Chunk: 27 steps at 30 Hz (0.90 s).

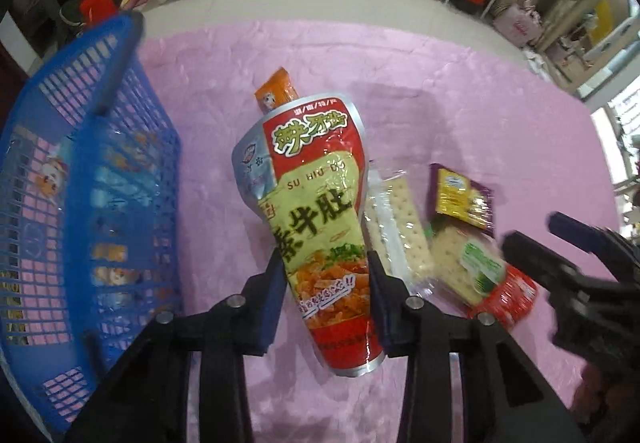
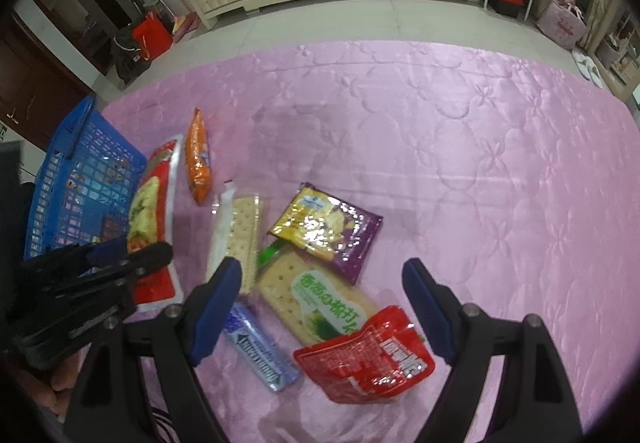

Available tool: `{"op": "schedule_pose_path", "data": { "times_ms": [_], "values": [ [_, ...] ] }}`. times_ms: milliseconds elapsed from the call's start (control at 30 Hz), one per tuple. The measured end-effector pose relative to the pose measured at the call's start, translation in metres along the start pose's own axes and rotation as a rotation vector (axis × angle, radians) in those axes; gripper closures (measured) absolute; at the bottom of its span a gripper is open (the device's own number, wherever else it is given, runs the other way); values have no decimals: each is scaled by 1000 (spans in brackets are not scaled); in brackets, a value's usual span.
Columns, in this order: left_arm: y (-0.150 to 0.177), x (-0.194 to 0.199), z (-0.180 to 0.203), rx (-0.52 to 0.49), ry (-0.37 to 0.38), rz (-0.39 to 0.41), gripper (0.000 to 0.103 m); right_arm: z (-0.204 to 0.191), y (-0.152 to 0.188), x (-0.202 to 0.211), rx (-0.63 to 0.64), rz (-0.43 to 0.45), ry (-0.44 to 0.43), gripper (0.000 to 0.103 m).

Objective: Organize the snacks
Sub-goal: 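Grasp the red-yellow sausage pouch with the left gripper while the right grasps a cracker pack, then carry the pouch and cracker pack over the blue basket and open both grippers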

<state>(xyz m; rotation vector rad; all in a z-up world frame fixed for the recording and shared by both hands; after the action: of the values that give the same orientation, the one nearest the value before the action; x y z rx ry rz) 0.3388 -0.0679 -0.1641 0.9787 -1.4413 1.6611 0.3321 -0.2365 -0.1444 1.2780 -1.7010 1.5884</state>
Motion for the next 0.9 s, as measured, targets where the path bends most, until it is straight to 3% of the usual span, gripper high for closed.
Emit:
{"op": "schedule_pose_path", "data": {
  "times_ms": [333,500,733,833,867,900],
  "values": [
    [12,82,-16,-99,30,159,68,-43,-5,-13,67,-20,-12,17],
    [14,99,-30,-100,5,184,68,-62,-6,-32,90,-70,-20,17],
    [16,111,-41,-92,27,193,68,-78,-4,-85,93,-186,17,20],
    [13,119,-44,-105,41,201,68,-80,-1,-100,119,-200,56,32],
    [13,120,-45,-106,46,201,68,-84,-1,-101,140,-190,73,53],
    [15,120,-47,-105,46,203,68,-88,1,-101,152,-194,66,55]
  ]
}}
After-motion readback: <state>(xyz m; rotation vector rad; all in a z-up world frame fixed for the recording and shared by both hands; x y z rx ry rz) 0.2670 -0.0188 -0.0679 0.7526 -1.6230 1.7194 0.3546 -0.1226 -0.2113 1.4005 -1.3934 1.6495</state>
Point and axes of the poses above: each gripper's, at about its wrist camera, not at the fingertips, and x roughly against the way its jaws point, z to its right, y to its underside, the point moved 1 cm from there along -x, roughly the way its jaws point, and after that the axes turned 9 degrees about z, right-handed, at the moved point
